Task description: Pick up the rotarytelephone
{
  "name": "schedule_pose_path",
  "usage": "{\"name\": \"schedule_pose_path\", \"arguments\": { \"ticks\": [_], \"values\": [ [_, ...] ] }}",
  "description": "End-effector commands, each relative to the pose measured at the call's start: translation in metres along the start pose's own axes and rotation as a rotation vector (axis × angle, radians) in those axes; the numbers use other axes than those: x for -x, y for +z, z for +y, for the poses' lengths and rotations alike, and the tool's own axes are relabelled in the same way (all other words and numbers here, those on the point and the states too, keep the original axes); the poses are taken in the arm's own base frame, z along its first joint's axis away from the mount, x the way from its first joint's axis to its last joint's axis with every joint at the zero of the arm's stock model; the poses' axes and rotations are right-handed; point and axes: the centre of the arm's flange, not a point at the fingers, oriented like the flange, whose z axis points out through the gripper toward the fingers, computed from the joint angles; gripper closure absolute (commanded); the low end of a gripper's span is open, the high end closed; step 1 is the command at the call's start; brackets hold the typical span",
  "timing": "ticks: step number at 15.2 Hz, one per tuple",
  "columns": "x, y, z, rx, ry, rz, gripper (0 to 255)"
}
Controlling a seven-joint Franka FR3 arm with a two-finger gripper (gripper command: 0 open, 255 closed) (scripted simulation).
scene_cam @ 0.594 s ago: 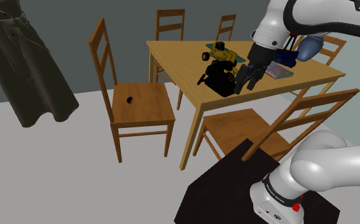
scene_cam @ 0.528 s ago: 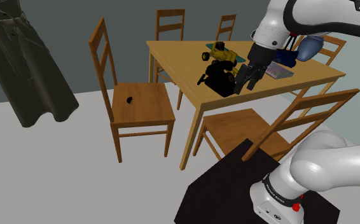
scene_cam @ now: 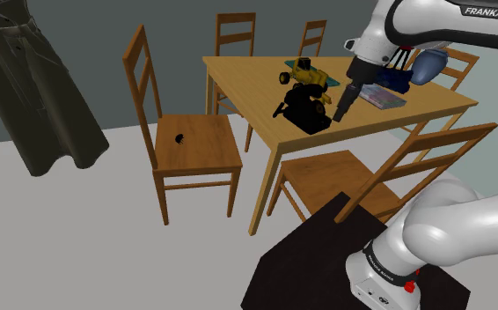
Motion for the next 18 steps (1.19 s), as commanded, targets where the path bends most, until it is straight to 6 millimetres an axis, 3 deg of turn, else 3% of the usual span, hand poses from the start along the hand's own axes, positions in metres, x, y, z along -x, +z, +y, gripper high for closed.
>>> {"name": "schedule_pose_path", "arguments": {
  "ticks": [1,9,18],
  "values": [
    [-0.009,0.003,0.027,0.005,-0.101,0.007,0],
    [-0.061,0.006,0.115,0.015,-0.475,0.035,0],
    [-0.153,0.005,0.184,0.026,-0.896,0.067,0]
  ]
}}
